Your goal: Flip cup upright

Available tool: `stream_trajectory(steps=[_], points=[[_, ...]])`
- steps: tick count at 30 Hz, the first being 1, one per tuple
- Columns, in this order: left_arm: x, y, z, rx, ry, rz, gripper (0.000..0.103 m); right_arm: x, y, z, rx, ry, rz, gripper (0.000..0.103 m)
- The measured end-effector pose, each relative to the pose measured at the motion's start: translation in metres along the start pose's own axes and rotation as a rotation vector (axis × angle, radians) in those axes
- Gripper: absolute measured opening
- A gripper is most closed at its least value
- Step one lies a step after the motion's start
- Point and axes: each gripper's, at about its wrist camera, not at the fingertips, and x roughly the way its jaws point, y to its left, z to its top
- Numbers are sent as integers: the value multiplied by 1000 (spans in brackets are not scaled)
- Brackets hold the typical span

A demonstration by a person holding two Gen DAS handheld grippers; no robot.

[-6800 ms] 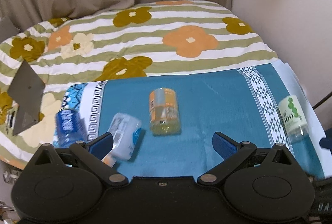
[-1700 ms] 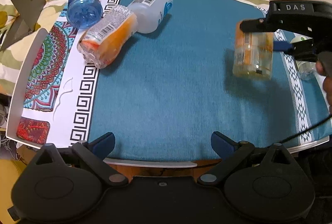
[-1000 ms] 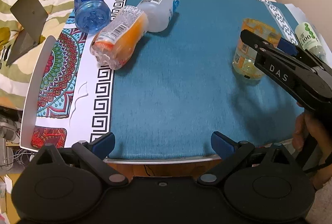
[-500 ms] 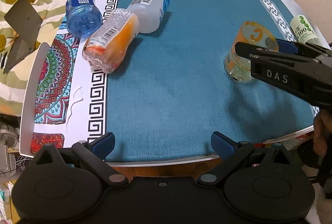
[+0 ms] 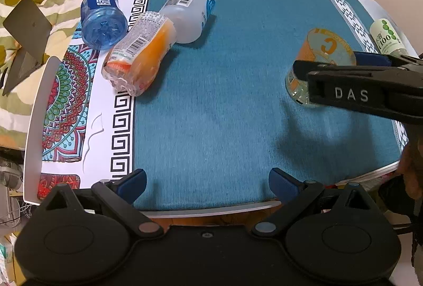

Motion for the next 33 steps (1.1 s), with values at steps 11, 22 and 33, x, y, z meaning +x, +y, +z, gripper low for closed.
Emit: stream_trajectory(steps=[11,22,33], points=[[-28,-6,7,0,-48,11,101,-24,-8,10,40,10,9,103],[-98,-15,16,-32,-216,17,103,-109,-46,29,54,40,-42,103],[-116,-31,8,-37,-289,70,103,-141,-80,6,103,104,-95,103]])
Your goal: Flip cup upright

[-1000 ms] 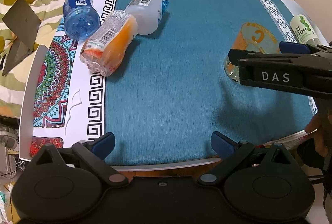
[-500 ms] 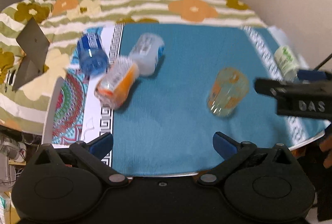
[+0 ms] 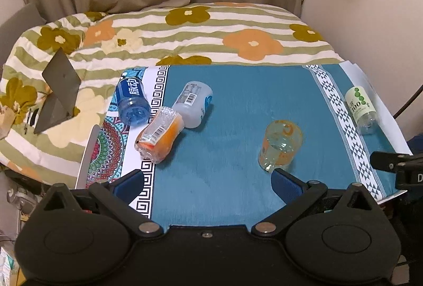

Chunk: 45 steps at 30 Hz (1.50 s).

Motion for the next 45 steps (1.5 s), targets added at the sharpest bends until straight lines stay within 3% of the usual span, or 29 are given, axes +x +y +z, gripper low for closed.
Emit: stream_trajectory(steps=[45], points=[[-4,-10,-2,40,-31,28,103,-1,-9,-6,44,0,-9,103]])
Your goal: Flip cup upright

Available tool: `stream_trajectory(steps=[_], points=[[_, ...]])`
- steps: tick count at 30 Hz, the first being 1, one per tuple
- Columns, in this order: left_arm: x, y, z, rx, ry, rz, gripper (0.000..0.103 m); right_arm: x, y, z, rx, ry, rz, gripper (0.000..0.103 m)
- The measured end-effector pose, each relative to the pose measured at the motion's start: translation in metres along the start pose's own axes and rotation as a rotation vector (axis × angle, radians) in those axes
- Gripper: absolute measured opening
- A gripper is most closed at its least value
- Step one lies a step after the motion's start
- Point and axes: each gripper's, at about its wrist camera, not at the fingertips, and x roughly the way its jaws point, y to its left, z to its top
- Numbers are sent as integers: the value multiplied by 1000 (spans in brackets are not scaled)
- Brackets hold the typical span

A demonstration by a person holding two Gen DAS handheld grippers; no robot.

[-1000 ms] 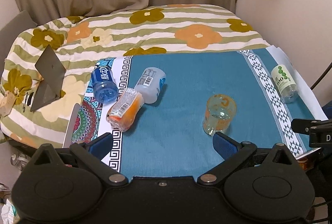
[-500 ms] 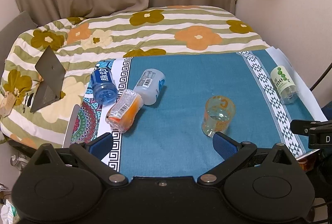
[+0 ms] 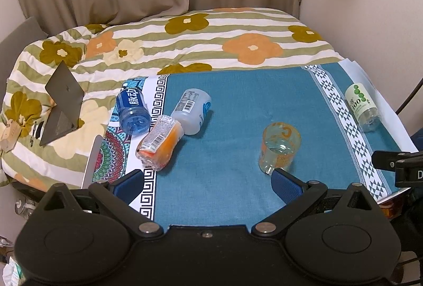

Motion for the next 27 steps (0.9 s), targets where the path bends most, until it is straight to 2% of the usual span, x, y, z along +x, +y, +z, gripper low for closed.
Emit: stream_trajectory(steps=[22,27], points=[[4,3,0,0,-17,36,103,1,0,-2,16,-4,-7,103],[6,6,0,-10,-29,16,103,1,5,-4,-38,-19,-15,103]])
